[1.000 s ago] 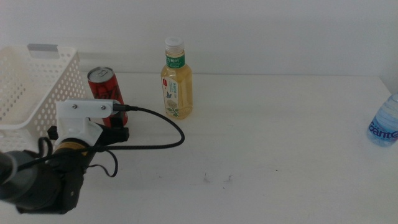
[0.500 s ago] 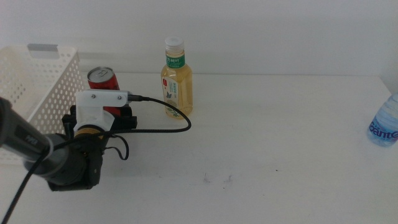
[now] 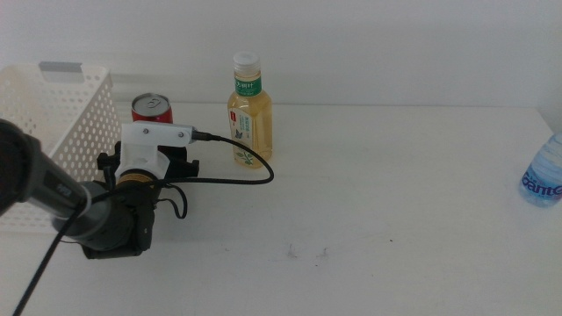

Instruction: Use arms to grab the bottles and put them into the dustbin to the left of the table.

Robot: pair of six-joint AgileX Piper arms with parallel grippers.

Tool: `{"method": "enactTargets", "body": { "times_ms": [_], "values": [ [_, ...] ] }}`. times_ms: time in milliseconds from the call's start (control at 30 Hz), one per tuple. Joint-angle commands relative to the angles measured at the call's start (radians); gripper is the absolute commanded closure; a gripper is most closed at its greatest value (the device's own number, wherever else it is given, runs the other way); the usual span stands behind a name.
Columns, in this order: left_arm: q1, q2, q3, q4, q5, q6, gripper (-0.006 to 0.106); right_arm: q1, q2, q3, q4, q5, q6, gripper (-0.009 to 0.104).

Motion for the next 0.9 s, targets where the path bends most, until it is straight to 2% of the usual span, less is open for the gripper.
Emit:
{"method": "enactTargets", "body": {
  "times_ms": [0, 67, 167, 233, 500, 633, 867],
  "values": [
    [-0.006, -0.060, 0.026, 0.000, -0.018, 0.003, 0.065, -0.005, -0.004, 0.004, -0.011, -0.008, -0.007, 0.008],
    [-0.023, -0.140, 0.066, -0.013, 0.023, 0.005, 0.083, -0.005, -0.004, 0.004, -0.011, -0.008, -0.007, 0.008],
    [-0.043, -0.281, 0.114, -0.043, 0.187, 0.003, 0.102, -0.005, -0.004, 0.004, -0.011, -0.008, -0.007, 0.008],
    [-0.051, -0.376, 0.122, -0.079, 0.370, 0.007, 0.102, -0.005, -0.004, 0.004, -0.011, -0.008, -0.007, 0.008],
    [-0.020, -0.676, 0.076, -0.067, 1.062, 0.007, 0.102, -0.005, -0.004, 0.004, -0.011, -0.008, -0.007, 0.008],
    [0.063, -0.685, -0.082, 0.029, 1.478, 0.007, 0.102, -0.005, -0.004, 0.004, -0.011, -0.008, -0.007, 0.008],
    [0.230, -0.644, -0.472, 0.170, 1.907, 0.085, 0.102, -0.005, -0.004, 0.004, -0.011, -0.008, -0.007, 0.008]
  ]
}}
